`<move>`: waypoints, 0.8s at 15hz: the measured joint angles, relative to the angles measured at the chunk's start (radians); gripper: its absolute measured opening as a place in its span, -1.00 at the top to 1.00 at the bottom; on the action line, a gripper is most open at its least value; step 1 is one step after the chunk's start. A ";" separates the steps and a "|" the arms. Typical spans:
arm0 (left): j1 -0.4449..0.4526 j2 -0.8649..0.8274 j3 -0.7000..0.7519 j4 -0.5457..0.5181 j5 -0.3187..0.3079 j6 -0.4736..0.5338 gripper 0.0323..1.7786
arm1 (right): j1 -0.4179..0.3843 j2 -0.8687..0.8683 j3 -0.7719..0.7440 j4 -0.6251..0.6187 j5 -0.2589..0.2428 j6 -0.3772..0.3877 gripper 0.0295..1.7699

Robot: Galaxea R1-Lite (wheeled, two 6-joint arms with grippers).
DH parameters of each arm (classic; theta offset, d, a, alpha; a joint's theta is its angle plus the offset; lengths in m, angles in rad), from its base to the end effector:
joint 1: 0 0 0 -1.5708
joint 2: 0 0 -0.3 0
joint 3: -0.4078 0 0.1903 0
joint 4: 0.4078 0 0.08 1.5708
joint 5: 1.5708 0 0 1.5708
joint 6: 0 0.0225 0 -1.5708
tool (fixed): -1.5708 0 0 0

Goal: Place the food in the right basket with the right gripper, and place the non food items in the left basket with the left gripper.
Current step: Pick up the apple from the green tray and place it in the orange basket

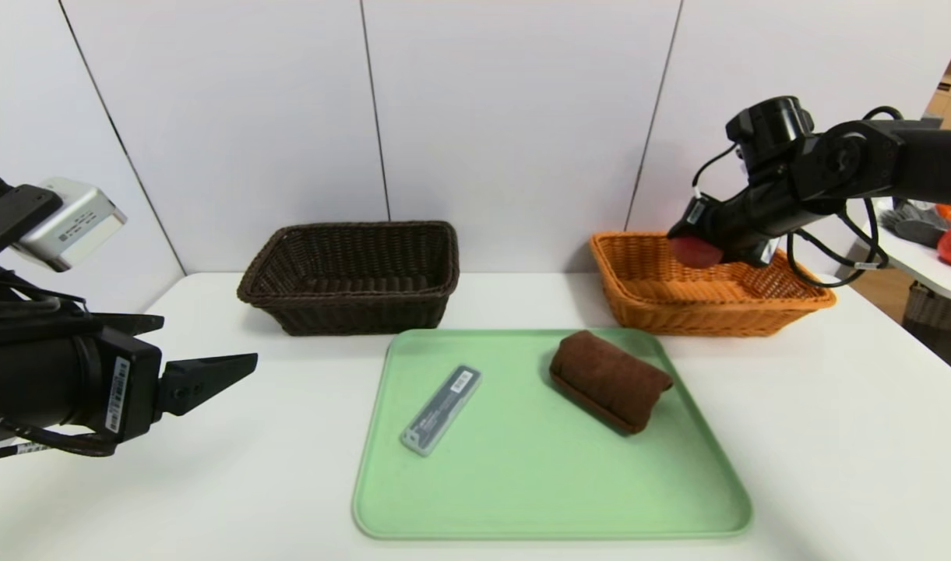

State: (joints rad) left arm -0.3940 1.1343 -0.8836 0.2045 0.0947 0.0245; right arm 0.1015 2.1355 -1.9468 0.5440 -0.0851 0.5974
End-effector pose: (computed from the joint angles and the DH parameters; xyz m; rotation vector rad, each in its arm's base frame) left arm 0.1422 -0.0568 0.2566 0.1345 0.4398 -0.2996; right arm 0.4205 0.0409 0.2263 0.5022 0.7095 -0.2019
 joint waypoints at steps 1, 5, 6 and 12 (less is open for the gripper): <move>0.000 0.000 0.000 0.000 0.000 0.000 -0.90 | -0.002 0.005 0.000 0.003 0.001 -0.001 -0.19; 0.000 0.001 0.001 0.000 0.000 -0.001 -0.90 | -0.008 0.015 0.004 0.005 0.001 0.000 -0.40; 0.000 0.001 0.002 0.000 0.000 -0.001 -0.90 | -0.008 0.014 0.003 0.004 0.001 0.000 -0.46; 0.000 0.001 -0.005 -0.002 0.000 -0.002 -0.90 | -0.009 0.000 0.000 0.014 -0.009 -0.024 -0.71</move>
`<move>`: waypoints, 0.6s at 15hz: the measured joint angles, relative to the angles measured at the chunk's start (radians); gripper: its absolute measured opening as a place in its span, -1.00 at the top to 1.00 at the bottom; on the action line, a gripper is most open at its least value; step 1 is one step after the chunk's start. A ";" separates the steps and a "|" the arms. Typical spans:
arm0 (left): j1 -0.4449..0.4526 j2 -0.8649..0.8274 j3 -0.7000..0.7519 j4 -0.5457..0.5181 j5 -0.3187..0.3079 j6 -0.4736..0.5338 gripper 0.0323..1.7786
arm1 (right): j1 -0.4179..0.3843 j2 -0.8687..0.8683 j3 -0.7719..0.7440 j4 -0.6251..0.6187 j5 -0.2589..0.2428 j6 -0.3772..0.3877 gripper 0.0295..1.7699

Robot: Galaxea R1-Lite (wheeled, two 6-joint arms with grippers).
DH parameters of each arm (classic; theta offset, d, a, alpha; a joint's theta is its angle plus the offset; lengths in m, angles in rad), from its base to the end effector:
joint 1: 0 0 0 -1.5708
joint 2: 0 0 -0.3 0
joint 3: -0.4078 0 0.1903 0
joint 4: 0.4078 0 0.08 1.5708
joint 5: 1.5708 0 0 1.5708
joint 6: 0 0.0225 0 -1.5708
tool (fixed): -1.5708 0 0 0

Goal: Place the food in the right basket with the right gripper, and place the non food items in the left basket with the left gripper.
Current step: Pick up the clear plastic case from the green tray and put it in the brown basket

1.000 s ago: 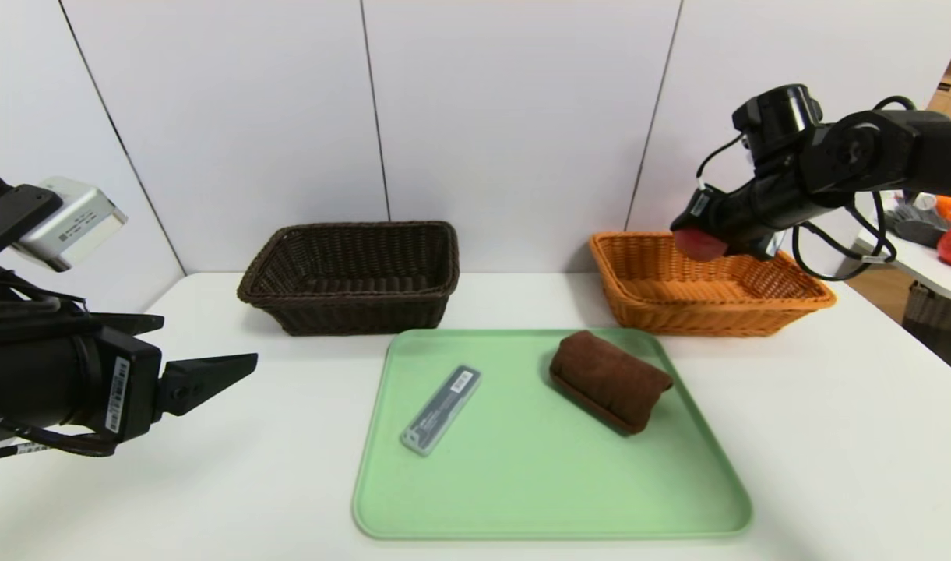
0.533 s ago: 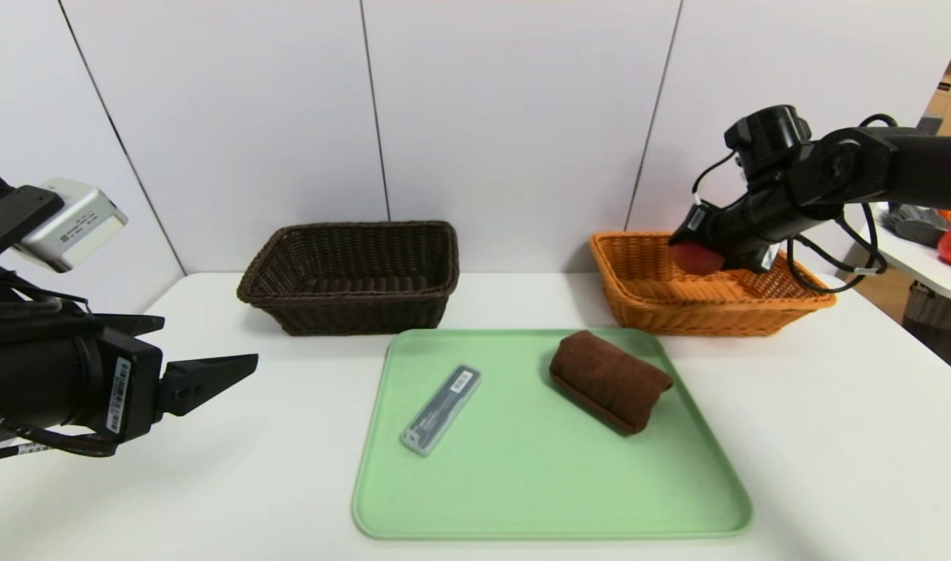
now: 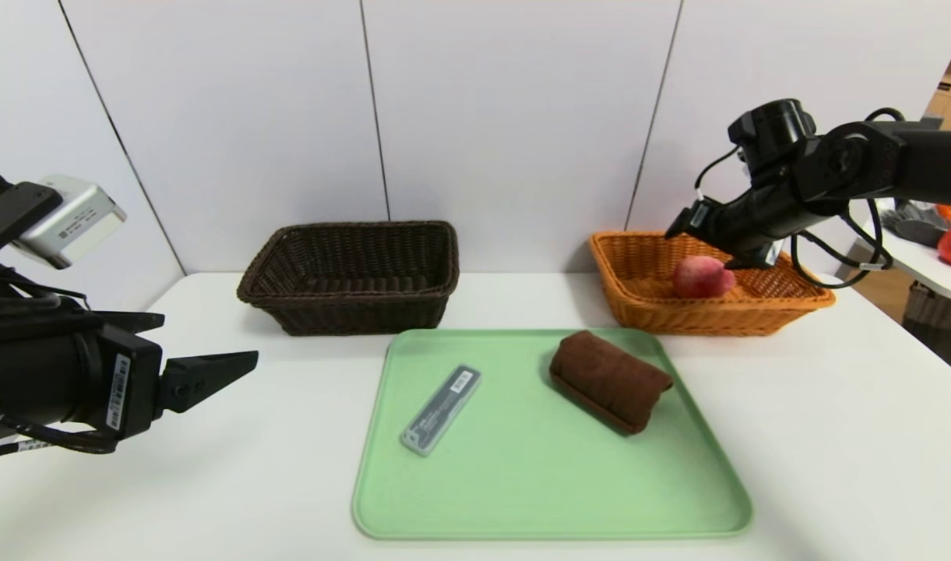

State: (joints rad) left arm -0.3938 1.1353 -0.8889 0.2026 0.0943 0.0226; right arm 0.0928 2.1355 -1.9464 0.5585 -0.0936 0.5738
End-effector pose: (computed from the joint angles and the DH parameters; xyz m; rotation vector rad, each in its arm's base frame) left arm 0.1426 -0.0569 0.2581 0.1310 0.4340 -0.2994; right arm 0.4198 0.0370 0.2251 0.4773 0.7208 -0.2135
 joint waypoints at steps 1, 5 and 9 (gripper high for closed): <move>0.000 -0.001 -0.007 0.000 0.001 0.000 -0.90 | 0.000 -0.012 -0.001 0.006 -0.001 -0.023 -0.73; -0.001 -0.001 -0.019 -0.001 0.021 0.003 -0.90 | 0.020 -0.121 0.000 0.118 0.002 -0.249 -0.82; -0.004 0.000 -0.021 0.000 0.027 0.016 -0.90 | 0.032 -0.277 0.037 0.223 0.009 -0.511 -0.86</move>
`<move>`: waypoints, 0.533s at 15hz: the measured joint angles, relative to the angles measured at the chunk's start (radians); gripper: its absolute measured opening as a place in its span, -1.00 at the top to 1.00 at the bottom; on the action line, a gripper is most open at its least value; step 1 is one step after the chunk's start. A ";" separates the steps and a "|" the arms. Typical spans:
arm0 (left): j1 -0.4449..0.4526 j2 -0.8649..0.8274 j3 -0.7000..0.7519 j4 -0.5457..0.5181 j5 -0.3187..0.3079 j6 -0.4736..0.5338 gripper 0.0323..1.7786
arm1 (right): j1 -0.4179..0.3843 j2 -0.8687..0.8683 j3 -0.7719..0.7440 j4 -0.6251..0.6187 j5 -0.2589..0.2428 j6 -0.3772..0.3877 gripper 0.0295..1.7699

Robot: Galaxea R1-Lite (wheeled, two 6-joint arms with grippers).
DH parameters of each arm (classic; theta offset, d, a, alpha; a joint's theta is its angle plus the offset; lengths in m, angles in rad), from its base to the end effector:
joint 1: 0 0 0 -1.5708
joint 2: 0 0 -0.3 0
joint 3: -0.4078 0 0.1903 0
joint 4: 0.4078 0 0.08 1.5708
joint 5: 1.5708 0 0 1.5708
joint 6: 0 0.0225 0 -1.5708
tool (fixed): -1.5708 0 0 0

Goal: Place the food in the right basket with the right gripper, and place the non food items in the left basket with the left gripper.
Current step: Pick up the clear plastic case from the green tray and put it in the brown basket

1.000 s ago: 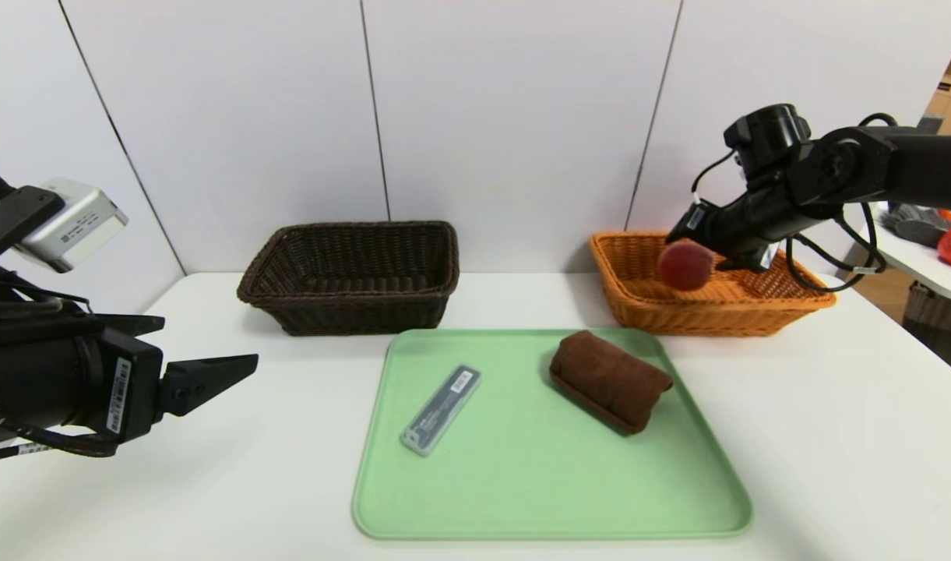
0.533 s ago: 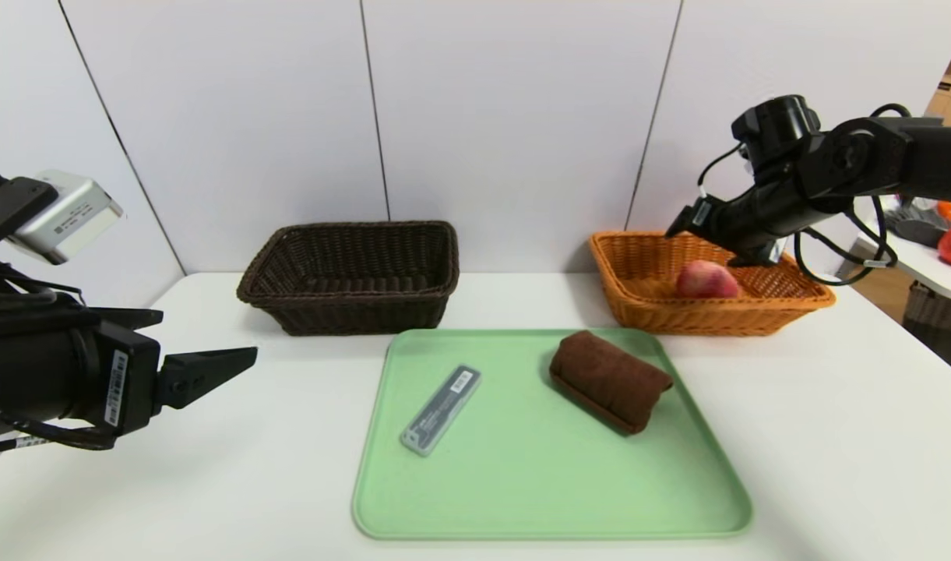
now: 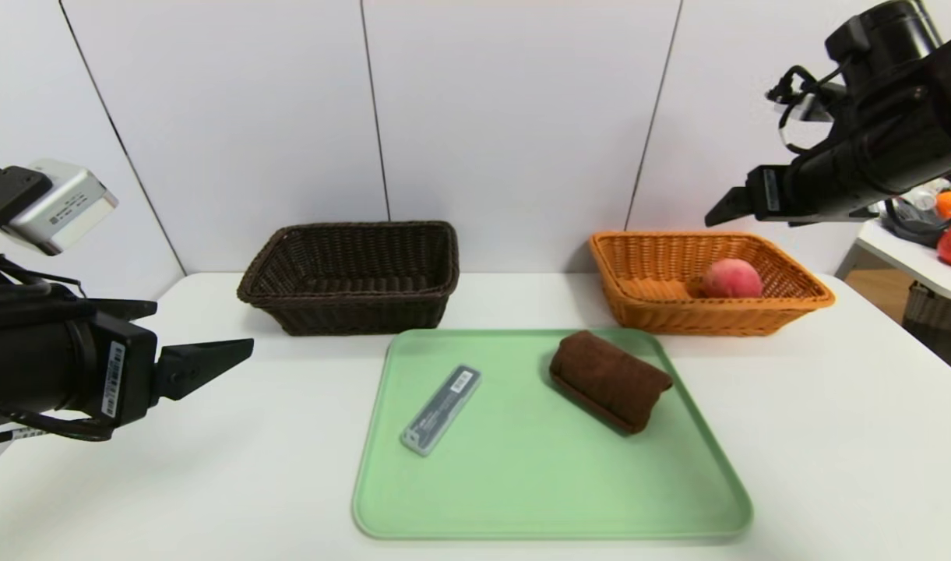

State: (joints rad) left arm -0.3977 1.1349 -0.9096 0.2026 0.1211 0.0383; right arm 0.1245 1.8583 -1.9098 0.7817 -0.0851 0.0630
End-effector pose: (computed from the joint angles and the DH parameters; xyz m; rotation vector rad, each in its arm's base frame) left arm 0.1426 -0.0570 0.2640 0.1476 0.4098 -0.2804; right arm 0.3296 0.0393 0.3037 -0.0162 0.7269 0.0147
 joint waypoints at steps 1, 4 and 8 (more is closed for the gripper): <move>-0.001 0.000 0.000 0.003 0.004 0.009 -0.90 | 0.000 -0.036 0.021 0.004 -0.001 -0.041 -0.87; -0.013 0.002 -0.006 0.023 0.024 0.016 -0.90 | 0.002 -0.141 0.135 0.009 0.000 -0.102 -0.89; -0.056 0.021 -0.053 0.070 0.032 0.011 -0.90 | 0.002 -0.269 0.316 0.004 -0.001 -0.132 -0.91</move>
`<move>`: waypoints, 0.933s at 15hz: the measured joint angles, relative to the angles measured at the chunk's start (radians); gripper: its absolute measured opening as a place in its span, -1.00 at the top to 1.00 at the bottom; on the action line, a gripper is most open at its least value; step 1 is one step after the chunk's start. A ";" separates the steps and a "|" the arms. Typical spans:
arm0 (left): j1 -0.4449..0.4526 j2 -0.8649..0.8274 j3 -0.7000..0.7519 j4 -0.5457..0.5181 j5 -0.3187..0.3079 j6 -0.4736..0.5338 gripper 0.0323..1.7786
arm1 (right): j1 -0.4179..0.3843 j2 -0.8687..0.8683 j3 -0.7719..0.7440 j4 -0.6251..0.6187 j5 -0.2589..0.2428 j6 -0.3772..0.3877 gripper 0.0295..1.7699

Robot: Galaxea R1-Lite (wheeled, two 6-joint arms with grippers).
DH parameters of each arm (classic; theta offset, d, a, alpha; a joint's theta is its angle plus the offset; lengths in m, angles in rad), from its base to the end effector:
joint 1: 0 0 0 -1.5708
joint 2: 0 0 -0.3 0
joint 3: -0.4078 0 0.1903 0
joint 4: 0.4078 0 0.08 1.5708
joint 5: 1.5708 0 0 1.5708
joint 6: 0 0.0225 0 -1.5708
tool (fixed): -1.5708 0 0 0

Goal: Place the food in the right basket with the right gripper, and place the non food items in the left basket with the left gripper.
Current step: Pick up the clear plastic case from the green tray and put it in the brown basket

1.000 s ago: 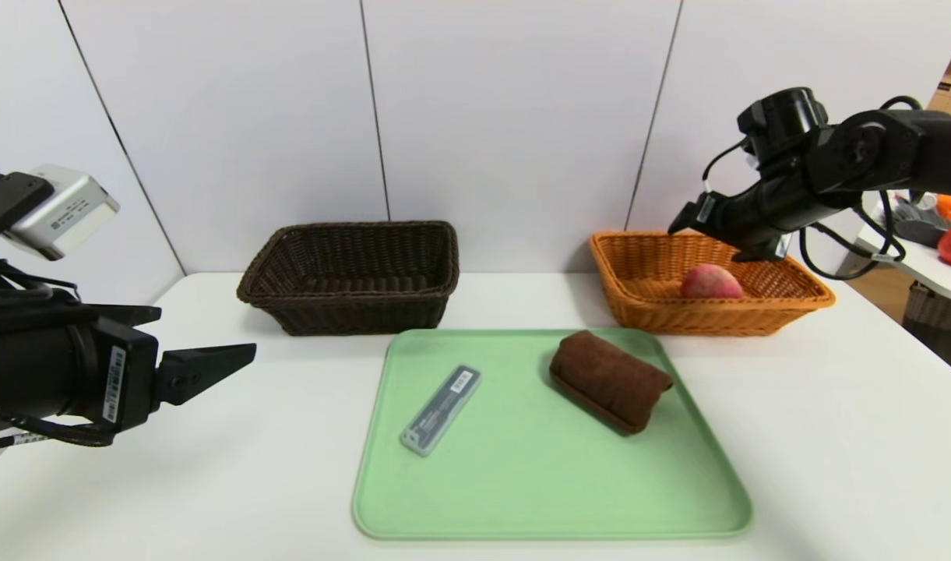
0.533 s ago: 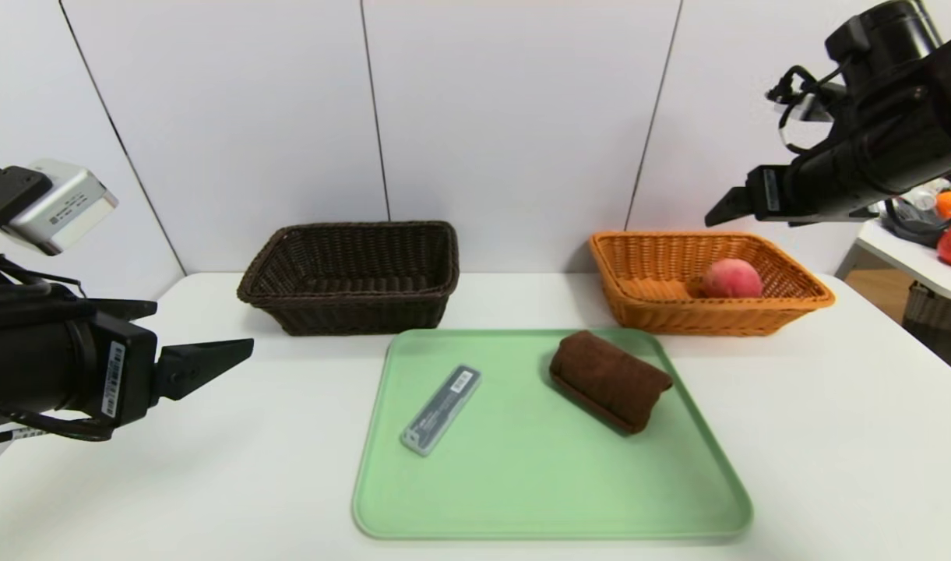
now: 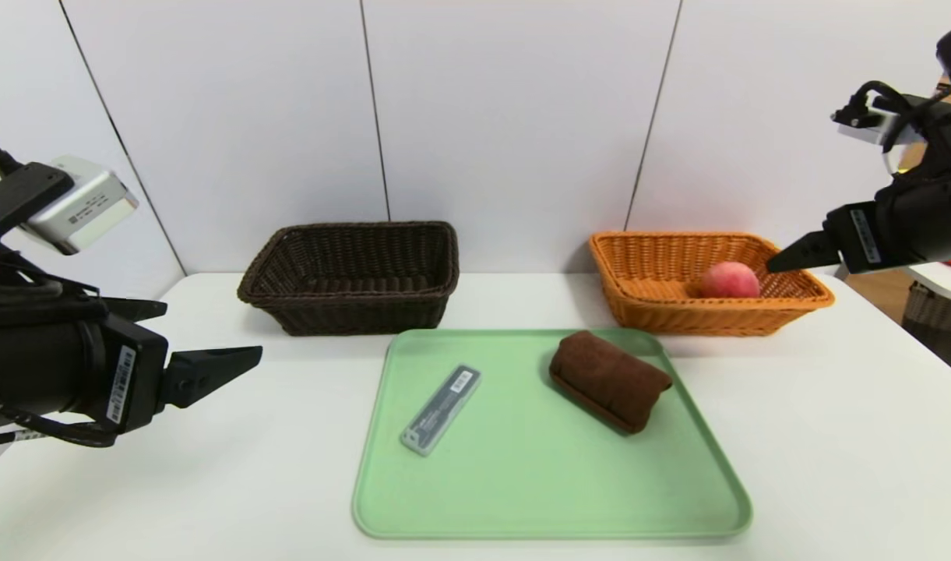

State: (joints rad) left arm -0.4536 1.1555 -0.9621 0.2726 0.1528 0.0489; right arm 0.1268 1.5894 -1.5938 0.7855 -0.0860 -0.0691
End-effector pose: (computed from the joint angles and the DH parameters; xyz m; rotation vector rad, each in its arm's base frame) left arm 0.1419 -0.0654 0.2691 0.1874 0.4393 -0.3064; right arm 0.2509 0.0300 0.3041 -0.1485 0.7755 0.0656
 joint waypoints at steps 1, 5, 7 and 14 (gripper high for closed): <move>-0.011 0.013 -0.013 0.001 0.001 -0.004 -0.90 | 0.000 -0.027 0.033 -0.004 -0.001 0.003 -0.91; -0.052 0.088 -0.136 0.008 0.039 -0.006 -0.90 | 0.007 -0.132 0.135 -0.013 -0.009 0.008 -0.91; -0.109 0.149 -0.216 0.045 0.074 -0.009 -0.90 | 0.019 -0.182 0.180 -0.012 -0.012 0.009 -0.91; -0.282 0.409 -0.340 0.066 0.090 -0.063 -0.90 | 0.020 -0.304 0.268 -0.010 -0.014 0.010 -0.91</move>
State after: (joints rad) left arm -0.7360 1.5645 -1.3021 0.3385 0.2428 -0.0138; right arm 0.1470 1.2853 -1.3257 0.7755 -0.1004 -0.0591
